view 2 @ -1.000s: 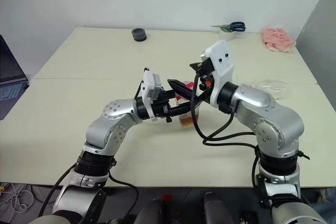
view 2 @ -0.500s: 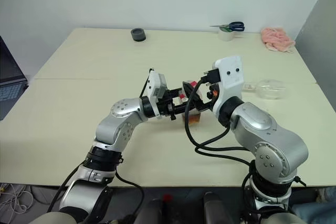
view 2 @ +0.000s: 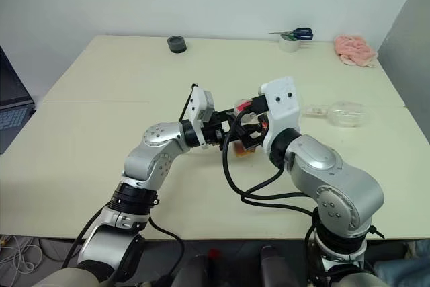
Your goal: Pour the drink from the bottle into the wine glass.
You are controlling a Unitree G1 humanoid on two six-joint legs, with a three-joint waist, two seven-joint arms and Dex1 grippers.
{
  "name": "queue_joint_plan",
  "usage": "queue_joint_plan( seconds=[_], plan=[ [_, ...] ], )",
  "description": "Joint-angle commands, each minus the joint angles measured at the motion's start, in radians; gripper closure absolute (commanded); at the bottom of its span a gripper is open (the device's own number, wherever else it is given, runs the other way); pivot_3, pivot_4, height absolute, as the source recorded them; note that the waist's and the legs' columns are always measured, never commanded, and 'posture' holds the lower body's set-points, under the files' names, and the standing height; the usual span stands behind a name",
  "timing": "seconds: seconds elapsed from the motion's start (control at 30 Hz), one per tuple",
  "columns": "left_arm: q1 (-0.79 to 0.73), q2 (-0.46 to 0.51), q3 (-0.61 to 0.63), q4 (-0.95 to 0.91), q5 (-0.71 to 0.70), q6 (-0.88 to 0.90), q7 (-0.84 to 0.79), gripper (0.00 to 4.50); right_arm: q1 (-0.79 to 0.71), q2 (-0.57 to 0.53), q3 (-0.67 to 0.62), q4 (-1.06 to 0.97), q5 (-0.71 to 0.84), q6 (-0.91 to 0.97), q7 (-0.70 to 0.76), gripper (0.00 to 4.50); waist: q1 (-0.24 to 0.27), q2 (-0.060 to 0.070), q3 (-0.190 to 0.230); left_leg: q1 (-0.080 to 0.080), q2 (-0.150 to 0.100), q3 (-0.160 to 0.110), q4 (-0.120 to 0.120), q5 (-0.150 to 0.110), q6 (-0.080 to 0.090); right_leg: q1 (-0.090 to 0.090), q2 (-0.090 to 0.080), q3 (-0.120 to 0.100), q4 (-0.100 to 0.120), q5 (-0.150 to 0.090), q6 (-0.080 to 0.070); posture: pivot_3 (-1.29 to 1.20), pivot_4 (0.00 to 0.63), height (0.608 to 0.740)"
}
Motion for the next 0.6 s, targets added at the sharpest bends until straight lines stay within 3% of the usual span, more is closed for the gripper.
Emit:
queue_joint_plan(
  seconds=[0.03, 0.23, 0.4, 0.5, 0.6],
  plan=[
    [-0.014, -0.011, 0.006, -0.038, -0.009, -0.014, -0.003, 2.34, -0.012, 0.014, -0.014, -0.006, -0.014, -0.043, -0.002, 0.60, 0.000, 0.000, 0.000, 0.000, 0.000, 0.000, 0.000, 0.000, 0.000, 0.000, 0.000, 0.000, 0.000, 0.000, 0.000, 0.00, 0.150, 0.740],
    [-0.010, -0.012, 0.005, -0.047, -0.008, -0.006, 0.001, 2.34, -0.007, 0.010, 0.001, 0.007, -0.028, -0.046, 0.002, 2.63, 0.000, 0.000, 0.000, 0.000, 0.000, 0.000, 0.000, 0.000, 0.000, 0.000, 0.000, 0.000, 0.000, 0.000, 0.000, 0.00, 0.150, 0.740],
    [-0.017, -0.009, 0.009, -0.049, -0.011, 0.000, 0.004, 2.34, -0.015, -0.035, 0.007, 0.043, -0.031, -0.084, 0.039, 2.64, 0.000, 0.000, 0.000, 0.000, 0.000, 0.000, 0.000, 0.000, 0.000, 0.000, 0.000, 0.000, 0.000, 0.000, 0.000, 0.00, 0.150, 0.740],
    [-0.020, -0.015, 0.009, -0.060, -0.025, 0.017, 0.003, 2.34, -0.009, -0.111, -0.029, 0.125, 0.107, -0.148, 0.276, 2.64, 0.000, 0.000, 0.000, 0.000, 0.000, 0.000, 0.000, 0.000, 0.000, 0.000, 0.000, 0.000, 0.000, 0.000, 0.000, 0.00, 0.150, 0.740],
    [-0.024, -0.017, -0.004, -0.071, -0.036, 0.033, -0.021, 2.34, 0.076, -0.297, -0.034, 0.144, 0.292, -0.258, 0.727, 2.64, 0.006, 0.000, 0.000, 0.000, -0.001, 0.000, 0.000, 0.000, 0.000, 0.000, 0.000, 0.000, -0.001, 0.000, 0.000, 0.00, 0.150, 0.740]
  ],
)
